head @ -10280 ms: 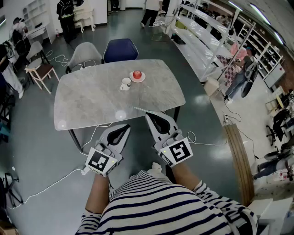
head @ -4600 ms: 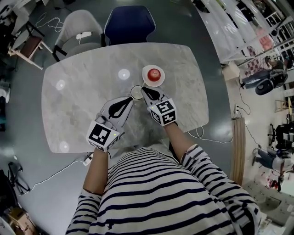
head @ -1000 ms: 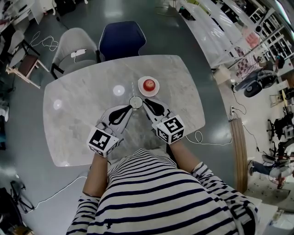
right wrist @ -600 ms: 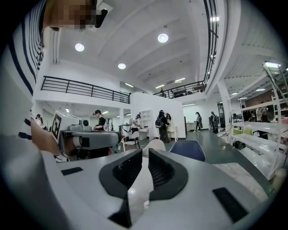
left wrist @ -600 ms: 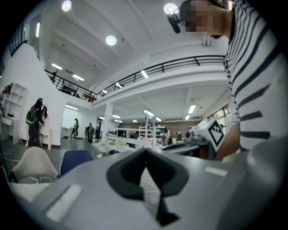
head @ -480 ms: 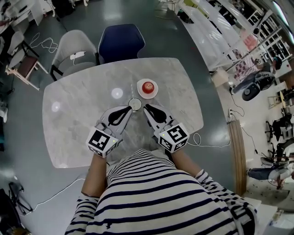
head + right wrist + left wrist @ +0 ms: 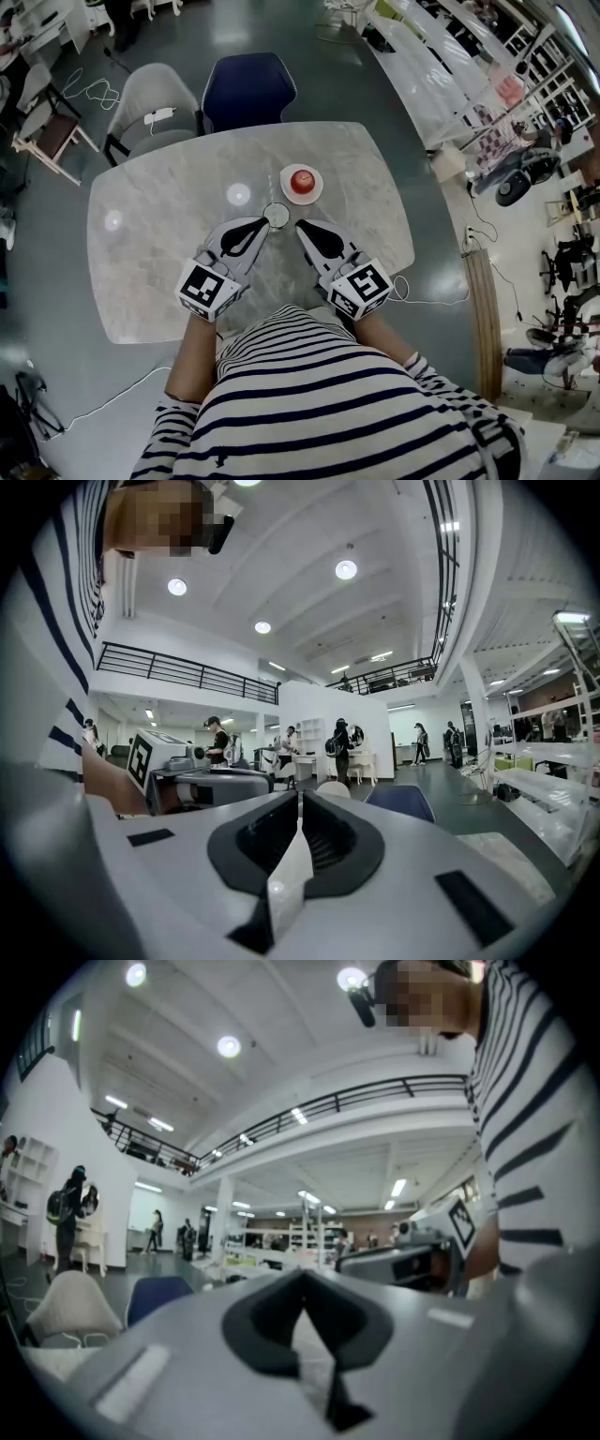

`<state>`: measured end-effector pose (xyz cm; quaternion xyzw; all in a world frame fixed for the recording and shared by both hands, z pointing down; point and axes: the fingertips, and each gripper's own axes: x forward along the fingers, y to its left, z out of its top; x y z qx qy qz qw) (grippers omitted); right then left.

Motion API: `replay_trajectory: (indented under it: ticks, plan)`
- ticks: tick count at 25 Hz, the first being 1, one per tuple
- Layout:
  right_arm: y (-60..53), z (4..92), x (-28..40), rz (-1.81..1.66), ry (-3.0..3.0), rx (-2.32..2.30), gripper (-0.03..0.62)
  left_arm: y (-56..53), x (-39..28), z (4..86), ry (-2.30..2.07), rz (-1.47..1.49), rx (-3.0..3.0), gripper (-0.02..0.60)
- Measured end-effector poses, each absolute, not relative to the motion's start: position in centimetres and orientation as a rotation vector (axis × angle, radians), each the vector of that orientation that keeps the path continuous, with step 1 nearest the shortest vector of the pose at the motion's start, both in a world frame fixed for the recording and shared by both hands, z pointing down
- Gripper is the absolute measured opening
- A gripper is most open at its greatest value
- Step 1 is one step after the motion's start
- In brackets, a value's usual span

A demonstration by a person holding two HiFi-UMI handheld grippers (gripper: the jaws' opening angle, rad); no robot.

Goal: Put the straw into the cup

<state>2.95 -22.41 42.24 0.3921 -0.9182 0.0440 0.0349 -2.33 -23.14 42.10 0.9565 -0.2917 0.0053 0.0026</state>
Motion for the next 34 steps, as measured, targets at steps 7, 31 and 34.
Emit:
replay_trajectory:
  ticks: [7,31,34]
  plan:
    - [-22.2,41.8,2.6,0.077,-2.801,1.181,0.006,-23.0,-2.2,42.1,-0.912,0.025,3.005,0.008]
    - [-21.5,43.0,2.2,0.057,-2.747,1.148,0.005,-22.7,-2.7,42.4,-0.942,0.018,2.992,0.008]
    - [-21.4,42.9,2.1,0.058,-2.746,1.146,0.005,-22.5,-2.7,42.3,-0.941,0.018,2.993,0.008]
